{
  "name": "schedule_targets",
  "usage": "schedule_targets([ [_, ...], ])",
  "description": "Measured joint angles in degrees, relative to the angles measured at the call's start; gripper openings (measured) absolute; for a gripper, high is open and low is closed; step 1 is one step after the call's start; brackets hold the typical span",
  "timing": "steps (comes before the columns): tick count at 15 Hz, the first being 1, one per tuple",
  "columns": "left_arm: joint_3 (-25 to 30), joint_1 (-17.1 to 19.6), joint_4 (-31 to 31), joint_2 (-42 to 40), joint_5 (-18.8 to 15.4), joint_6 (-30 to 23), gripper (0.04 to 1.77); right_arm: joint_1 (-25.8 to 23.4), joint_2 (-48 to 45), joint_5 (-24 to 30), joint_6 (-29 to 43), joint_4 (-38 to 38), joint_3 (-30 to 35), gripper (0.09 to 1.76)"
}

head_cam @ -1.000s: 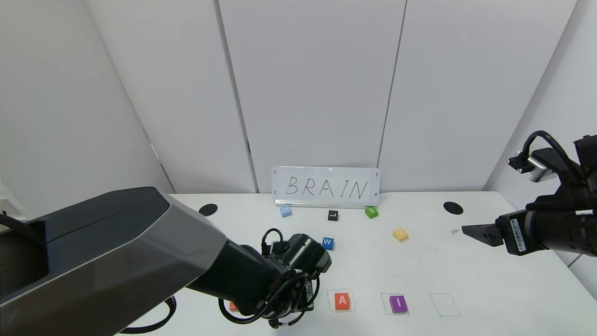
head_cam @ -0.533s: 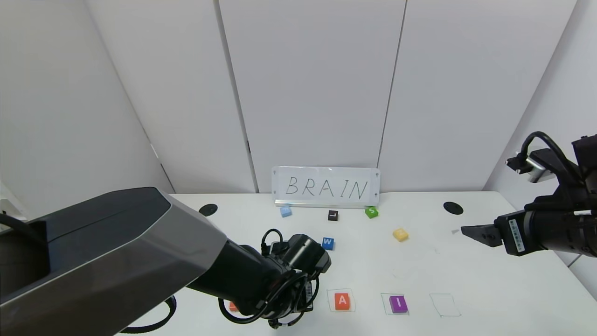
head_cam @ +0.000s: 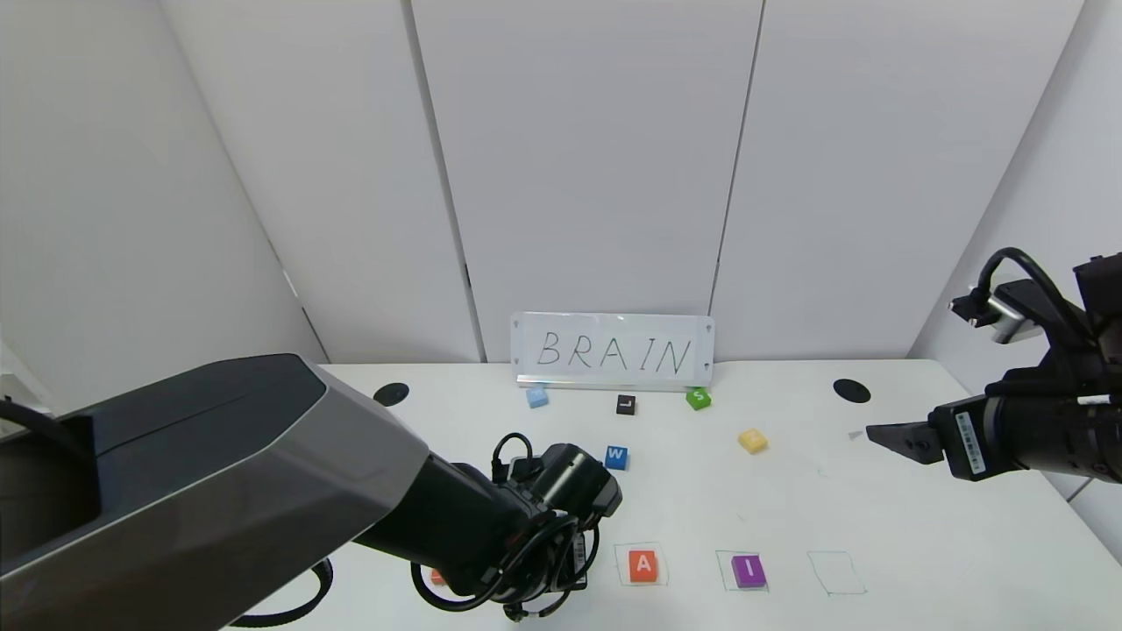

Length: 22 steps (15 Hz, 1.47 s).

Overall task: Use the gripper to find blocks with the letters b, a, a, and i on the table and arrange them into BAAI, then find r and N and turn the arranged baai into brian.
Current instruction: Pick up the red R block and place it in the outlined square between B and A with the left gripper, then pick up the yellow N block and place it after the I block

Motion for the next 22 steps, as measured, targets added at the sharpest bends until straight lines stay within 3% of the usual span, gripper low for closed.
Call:
schedule_targets([
  [4,-0.11,0.0,0.04,-0.11,0.0,-0.02,1.15,0.0,0.0,0.02,0.0,0.0,0.05,1.71],
  [9,-1.05,0.04,0.63,-2.23,0.07,0.88,1.42,0.17,-0.02,0.0,0.0,0.0,0.1,1.71],
  [15,-1.02,0.11,0.61,-4.41,0.1,1.32,1.58,0.52,0.11,-0.73,0.0,-0.1,0.27,1.71],
  [22,-0.8,5.13,0.8,-15.48,-0.63,13.69,1.66,1.29,0.2,-1.51,0.07,-0.4,0.46,1.71],
])
